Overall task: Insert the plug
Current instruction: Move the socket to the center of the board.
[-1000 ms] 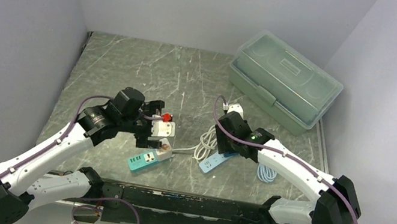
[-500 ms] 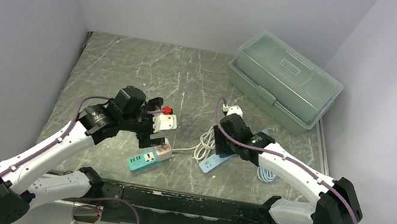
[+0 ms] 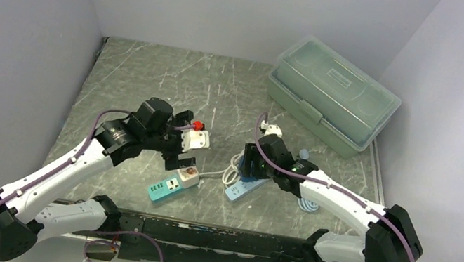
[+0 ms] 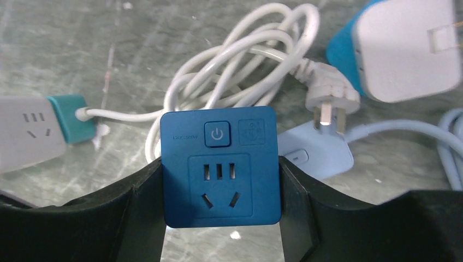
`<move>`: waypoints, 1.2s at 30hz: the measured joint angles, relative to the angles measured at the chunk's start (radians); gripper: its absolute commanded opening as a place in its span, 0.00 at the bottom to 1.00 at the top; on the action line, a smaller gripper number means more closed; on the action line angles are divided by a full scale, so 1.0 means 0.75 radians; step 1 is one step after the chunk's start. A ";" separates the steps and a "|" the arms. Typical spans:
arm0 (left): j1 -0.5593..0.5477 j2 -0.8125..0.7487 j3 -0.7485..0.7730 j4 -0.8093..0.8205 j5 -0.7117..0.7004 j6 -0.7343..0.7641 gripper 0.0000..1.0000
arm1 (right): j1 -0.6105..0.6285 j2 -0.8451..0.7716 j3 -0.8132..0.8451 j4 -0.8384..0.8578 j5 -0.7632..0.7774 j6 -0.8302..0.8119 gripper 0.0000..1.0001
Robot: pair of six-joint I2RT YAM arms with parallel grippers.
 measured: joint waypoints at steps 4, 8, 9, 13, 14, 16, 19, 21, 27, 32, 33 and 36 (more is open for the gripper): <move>0.000 -0.001 0.006 0.004 -0.010 0.001 1.00 | 0.023 0.061 0.008 0.105 -0.055 0.053 0.00; 0.000 -0.002 0.006 0.004 -0.028 0.001 1.00 | 0.081 0.179 0.083 0.161 -0.079 0.085 0.00; 0.000 -0.002 0.006 0.004 -0.030 0.001 1.00 | 0.100 0.208 0.102 0.175 -0.085 0.092 0.00; 0.000 -0.008 0.006 -0.004 -0.045 0.001 1.00 | 0.136 0.246 0.140 0.176 -0.086 0.098 0.00; 0.000 -0.011 0.006 -0.007 -0.045 0.001 1.00 | 0.139 0.242 0.143 0.170 -0.084 0.097 0.00; 0.000 -0.018 0.006 -0.008 -0.044 0.001 1.00 | 0.141 0.222 0.145 0.143 -0.075 0.095 0.00; 0.000 -0.021 0.006 -0.003 -0.042 -0.001 1.00 | 0.140 0.139 0.128 0.103 -0.034 0.082 0.00; 0.000 -0.009 0.006 0.012 -0.033 -0.013 1.00 | 0.137 0.024 0.092 0.082 -0.005 0.071 0.00; -0.002 0.222 0.076 0.078 0.034 -0.083 1.00 | 0.077 -0.284 0.035 0.031 0.092 0.052 0.00; -0.007 0.546 0.207 0.181 0.037 -0.193 1.00 | 0.053 -0.374 0.034 -0.086 0.321 0.090 0.00; -0.008 0.607 0.232 0.210 0.039 -0.218 1.00 | 0.052 -0.379 0.032 -0.105 0.354 0.099 0.00; -0.018 0.782 0.326 0.260 0.057 -0.286 1.00 | 0.050 -0.395 0.025 -0.171 0.466 0.146 0.00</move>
